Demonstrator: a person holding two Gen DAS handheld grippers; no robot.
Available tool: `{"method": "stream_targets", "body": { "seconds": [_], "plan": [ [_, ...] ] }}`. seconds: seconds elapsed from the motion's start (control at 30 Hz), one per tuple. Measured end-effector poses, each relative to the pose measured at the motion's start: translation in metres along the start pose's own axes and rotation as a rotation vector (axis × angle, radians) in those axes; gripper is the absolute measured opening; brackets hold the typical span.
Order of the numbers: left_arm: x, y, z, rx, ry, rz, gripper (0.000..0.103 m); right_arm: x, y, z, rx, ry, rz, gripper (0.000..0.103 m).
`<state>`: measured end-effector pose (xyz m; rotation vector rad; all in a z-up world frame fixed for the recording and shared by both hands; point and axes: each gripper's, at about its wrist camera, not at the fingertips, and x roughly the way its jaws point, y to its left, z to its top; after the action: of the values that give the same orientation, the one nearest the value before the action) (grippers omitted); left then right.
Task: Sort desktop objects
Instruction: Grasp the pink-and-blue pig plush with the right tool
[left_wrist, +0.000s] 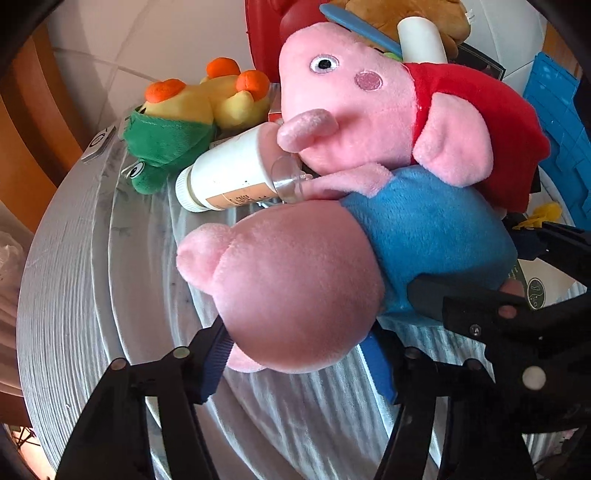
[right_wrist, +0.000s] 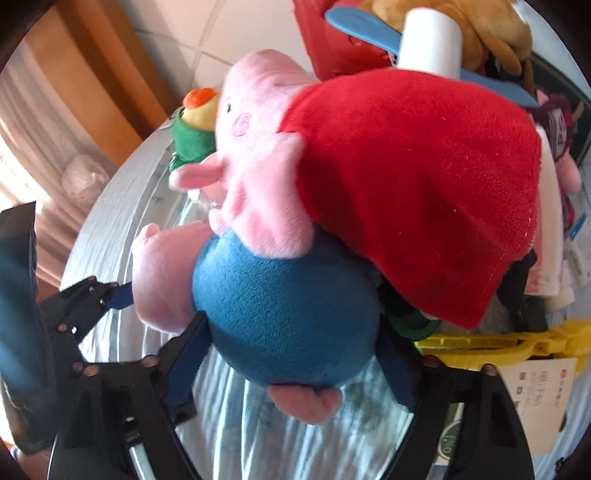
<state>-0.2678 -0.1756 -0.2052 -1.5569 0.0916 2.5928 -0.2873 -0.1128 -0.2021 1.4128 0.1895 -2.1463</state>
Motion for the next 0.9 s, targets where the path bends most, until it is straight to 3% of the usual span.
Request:
{"method": "stream_targets", "body": {
  "seconds": [0.23,0.47,0.73,0.9],
  "plan": [
    [-0.041,-0.015,-0.021,0.010,-0.063,0.019,0.060,-0.039,0.002,-0.021,-0.033,-0.019,0.028,0.076],
    [-0.105,-0.034,-0.036,0.003,-0.167,0.032,0.060,-0.110,0.011,-0.049,-0.099,-0.119,0.039,0.076],
    [-0.167,-0.079,-0.025,0.033,-0.311,0.035,0.060,-0.181,0.009,-0.056,-0.111,-0.265,0.004,0.076],
    [-0.195,-0.123,-0.012,0.080,-0.380,0.015,0.060,-0.232,-0.023,-0.067,-0.087,-0.334,-0.026,0.076]
  ]
}}
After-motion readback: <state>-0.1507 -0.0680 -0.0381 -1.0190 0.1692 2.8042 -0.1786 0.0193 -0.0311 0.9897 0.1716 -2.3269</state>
